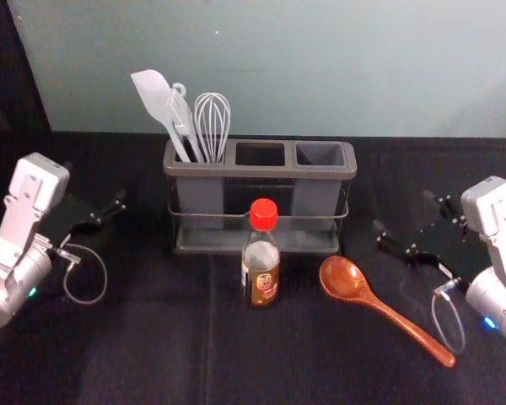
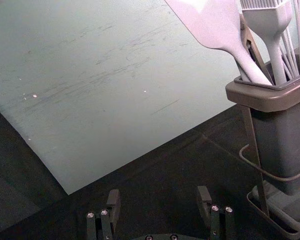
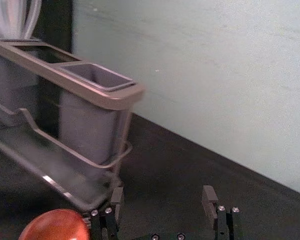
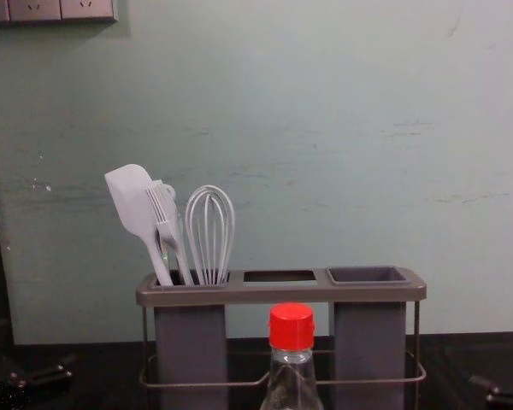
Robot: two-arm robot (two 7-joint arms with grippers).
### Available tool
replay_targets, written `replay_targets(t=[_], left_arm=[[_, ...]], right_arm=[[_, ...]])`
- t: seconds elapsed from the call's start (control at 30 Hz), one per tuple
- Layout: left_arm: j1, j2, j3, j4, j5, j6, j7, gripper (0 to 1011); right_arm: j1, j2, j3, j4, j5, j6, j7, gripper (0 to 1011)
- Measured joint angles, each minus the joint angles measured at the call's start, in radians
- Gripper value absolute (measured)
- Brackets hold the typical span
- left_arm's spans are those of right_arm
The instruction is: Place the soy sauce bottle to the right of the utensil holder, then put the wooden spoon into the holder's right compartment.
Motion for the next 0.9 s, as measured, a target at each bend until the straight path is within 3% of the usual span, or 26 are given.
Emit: replay_targets(t=[0.13, 0.4, 0.57, 0.7, 0.9], left_arm=[[0.0, 0.0, 0.0, 0.0, 0.0, 0.0, 0.0, 1005], [0.0, 0.0, 0.0, 0.0, 0.0, 0.0, 0.0, 1005], [0.0, 0.0, 0.0, 0.0, 0.0, 0.0, 0.0, 1005], [0.0, 0.0, 0.0, 0.0, 0.0, 0.0, 0.0, 1005], [0.0, 0.0, 0.0, 0.0, 0.0, 0.0, 0.0, 1005]], right_arm=[[-0.025, 0.016, 0.004, -0.053, 0.029, 0.06, 0.055, 1003], [-0.033, 0.041, -0.002, -0.123, 0.04, 0.176, 0.124, 1003], [-0.028, 0.033, -0.012, -0.131, 0.044, 0.195, 0.166, 1003], [-0.022, 0.005, -0.03, -0.12, 0.042, 0.196, 0.196, 1002], [-0.02, -0.021, -0.035, -0.104, 0.029, 0.188, 0.209, 1003]])
